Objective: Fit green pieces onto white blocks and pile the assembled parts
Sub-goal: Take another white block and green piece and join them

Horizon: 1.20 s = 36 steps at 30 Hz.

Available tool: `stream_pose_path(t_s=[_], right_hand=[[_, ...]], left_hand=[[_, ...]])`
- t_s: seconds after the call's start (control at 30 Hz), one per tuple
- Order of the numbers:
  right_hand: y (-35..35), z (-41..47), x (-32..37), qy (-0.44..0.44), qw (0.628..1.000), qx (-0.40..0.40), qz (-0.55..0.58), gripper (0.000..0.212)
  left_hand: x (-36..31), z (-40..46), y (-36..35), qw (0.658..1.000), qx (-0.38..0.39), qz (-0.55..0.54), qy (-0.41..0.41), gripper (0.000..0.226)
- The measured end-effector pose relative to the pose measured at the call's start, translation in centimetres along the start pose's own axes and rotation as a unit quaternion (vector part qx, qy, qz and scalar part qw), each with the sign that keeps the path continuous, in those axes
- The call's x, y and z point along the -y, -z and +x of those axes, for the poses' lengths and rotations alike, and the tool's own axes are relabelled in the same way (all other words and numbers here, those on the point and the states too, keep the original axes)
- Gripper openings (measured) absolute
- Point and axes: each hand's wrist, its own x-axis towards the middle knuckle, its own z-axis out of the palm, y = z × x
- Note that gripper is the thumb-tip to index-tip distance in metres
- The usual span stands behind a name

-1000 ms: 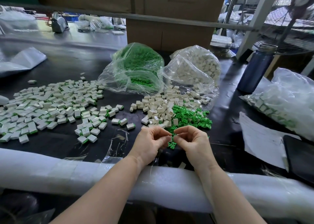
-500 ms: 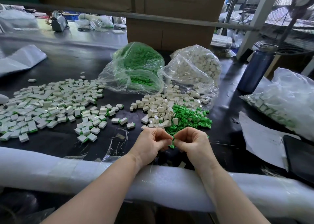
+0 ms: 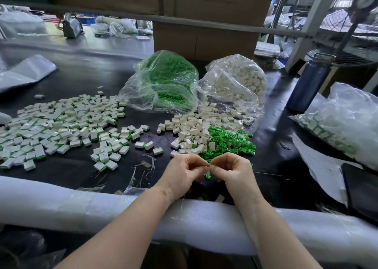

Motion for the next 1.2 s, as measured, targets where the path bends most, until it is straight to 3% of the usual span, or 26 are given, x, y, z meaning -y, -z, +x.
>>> stream_pose_path(t_s=[0.37, 0.67, 1.2], right_hand=[[0.22, 0.07, -0.29, -0.019, 0.998, -0.014, 0.057, 0.01], [-0.07, 0.32, -0.77, -0.009, 0.999, -0.031, 0.008, 0.016], [0.19, 0.25, -0.62, -0.018, 0.999, 0.026, -0.031, 0.018]], left_hand=[[0.48, 0.14, -0.12, 0.999, -0.015, 0.046, -0.023, 0.01], [0.55, 0.23, -0.02, 1.0, -0.002, 0.006, -0.006, 0.006], [0.39, -0.09, 0.24, 0.997, 0.043, 0.059, 0.007, 0.016]])
